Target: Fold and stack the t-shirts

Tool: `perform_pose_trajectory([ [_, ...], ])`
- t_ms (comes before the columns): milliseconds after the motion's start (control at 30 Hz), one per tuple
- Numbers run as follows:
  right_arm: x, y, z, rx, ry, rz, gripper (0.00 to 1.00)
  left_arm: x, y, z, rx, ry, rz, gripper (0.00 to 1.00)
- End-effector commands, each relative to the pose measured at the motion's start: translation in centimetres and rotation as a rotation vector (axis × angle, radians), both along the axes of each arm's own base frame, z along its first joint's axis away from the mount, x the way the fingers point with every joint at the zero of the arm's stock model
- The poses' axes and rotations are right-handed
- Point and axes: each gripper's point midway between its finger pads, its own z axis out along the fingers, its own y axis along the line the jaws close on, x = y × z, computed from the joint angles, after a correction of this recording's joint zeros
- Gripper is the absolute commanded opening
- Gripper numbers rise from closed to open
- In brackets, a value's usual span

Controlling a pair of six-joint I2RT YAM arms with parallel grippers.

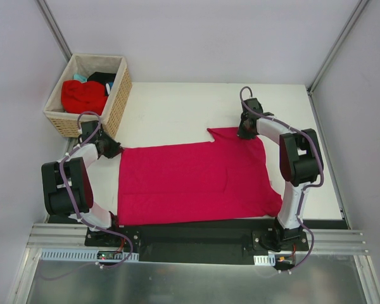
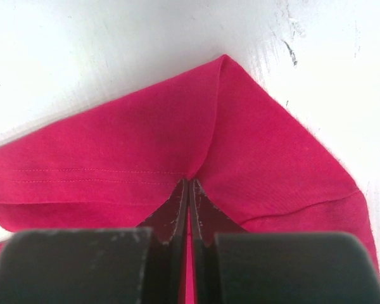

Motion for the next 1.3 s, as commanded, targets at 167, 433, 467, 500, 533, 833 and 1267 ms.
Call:
perform_pose_trajectory([
  [167, 1.5, -1.0, 8.9, -0.018, -0.176, -0.021, 0.01, 2.8, 0.0, 4.9, 0.036, -0.127, -0.033, 0.0],
  [433, -1.8, -3.2, 15.4, -0.06, -0.262, -0.044, 0.01, 3.5, -0.7, 7.2, 0.039, -0.19, -0.066, 0.0],
  [467, -2.2, -3.4, 15.7, -0.064, -0.264, -0.051, 0.01, 3.3, -0.8, 7.2, 0.037, -0.19, -0.067, 0.0],
  [500, -3.0, -3.6, 16.5, -0.064, -0.269, -0.053, 0.01, 3.0, -1.1, 7.0, 0.035, -0.184, -0.073, 0.0],
  [533, -3.4, -3.8, 16.7, -0.065, -0.267, -0.062, 0.01, 2.8, -1.4, 7.4, 0.034, -0.195, -0.079, 0.0],
  [833, -8.6, -6.8, 18.8, -0.134, -0.277, -0.123, 0.01, -1.0, -1.5, 9.6, 0.109, -0.269, -0.045, 0.0],
  [1267, -15.9, -10.3, 18.6, -0.205, -0.246, -0.197, 0.01, -5.7, -1.5, 7.1, 0.11, -0.158, -0.001, 0.0],
])
